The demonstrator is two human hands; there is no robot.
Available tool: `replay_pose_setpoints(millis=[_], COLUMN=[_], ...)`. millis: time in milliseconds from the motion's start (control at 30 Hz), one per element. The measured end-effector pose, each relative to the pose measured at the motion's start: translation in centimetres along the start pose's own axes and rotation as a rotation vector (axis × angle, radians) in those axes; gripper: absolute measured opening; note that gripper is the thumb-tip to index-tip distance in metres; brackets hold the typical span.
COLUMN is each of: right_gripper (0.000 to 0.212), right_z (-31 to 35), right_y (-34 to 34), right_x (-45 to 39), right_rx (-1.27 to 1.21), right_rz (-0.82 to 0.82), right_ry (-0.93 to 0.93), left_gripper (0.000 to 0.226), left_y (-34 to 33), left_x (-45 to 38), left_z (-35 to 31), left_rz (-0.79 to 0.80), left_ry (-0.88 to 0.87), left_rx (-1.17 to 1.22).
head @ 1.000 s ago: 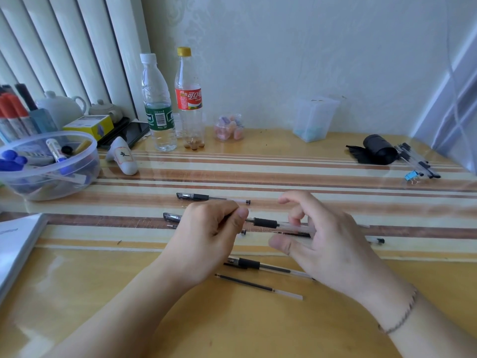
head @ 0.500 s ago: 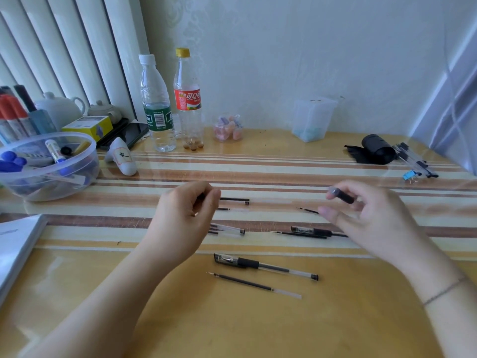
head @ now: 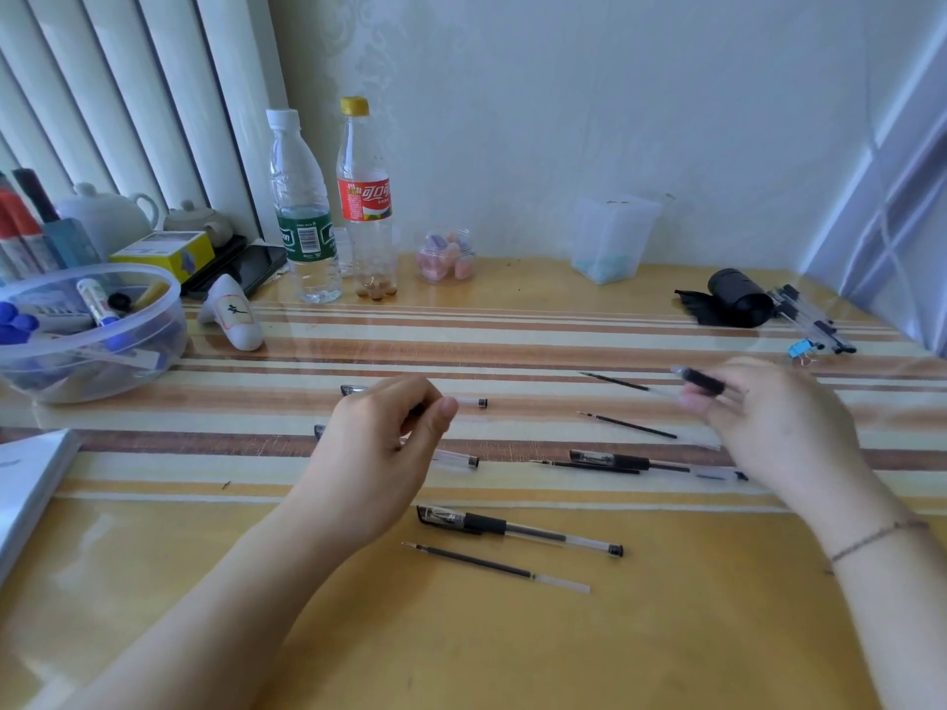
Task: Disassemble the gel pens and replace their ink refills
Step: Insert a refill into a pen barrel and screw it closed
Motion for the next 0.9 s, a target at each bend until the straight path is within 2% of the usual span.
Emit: replay_pose_setpoints(millis=[100, 233, 400, 500, 767, 800, 900], right_gripper=[0.013, 0.017, 0.007, 0.009, 0.01, 0.006, 0.016], right_z=[-2.4, -2.5, -1.6, -0.9, -0.3, 0.0, 2.1], right_y=[-1.1, -1.9, -1.2, -1.3, -1.7, -1.6, -0.6], right_x=[-0.2, -0.3, -0.1, 0.0, -0.4, -0.4, 0.0], right_rx=[0.067, 0.063, -0.092, -0.181, -0.071, -0.035, 0.061], right_rz=[0.056, 0.158, 0.148, 0.196, 0.221, 0.216, 0.162], right_ry=[-0.202, -0.264, -0.162, -0.096, -0.071, -0.046, 0.105], left_gripper=[0.027, 0.024, 0.022, 0.022, 0.013, 0.012, 0.01], left_y=[-0.4, -0.5, -0.5, -0.5, -0.5, -0.5, -0.4], left_x=[0.2, 0.4, 0.3, 0.3, 0.4, 0.4, 0.4], left_z=[0.0, 0.0, 0.2, 0.1, 0.0, -0.1, -0.3], left_rz=[0.051, 0.088, 0.09, 0.093, 0.083, 0.072, 0.019], left_ry=[-0.051, -0.069, -0.081, -0.076, -0.107, -0.106, -0.121], left_rx=[-0.048, -0.075, -0.08, -0.08, -0.09, -0.089, -0.078])
Point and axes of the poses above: each hand's wrist, its own x-axis away from the middle knuckle, its own y-axis out of the back of the hand, z = x × y, the point moved 1 cm from there along -x, towards the middle knuckle, and after that the axes turned 7 degrees about y, right-handed, at the moved point
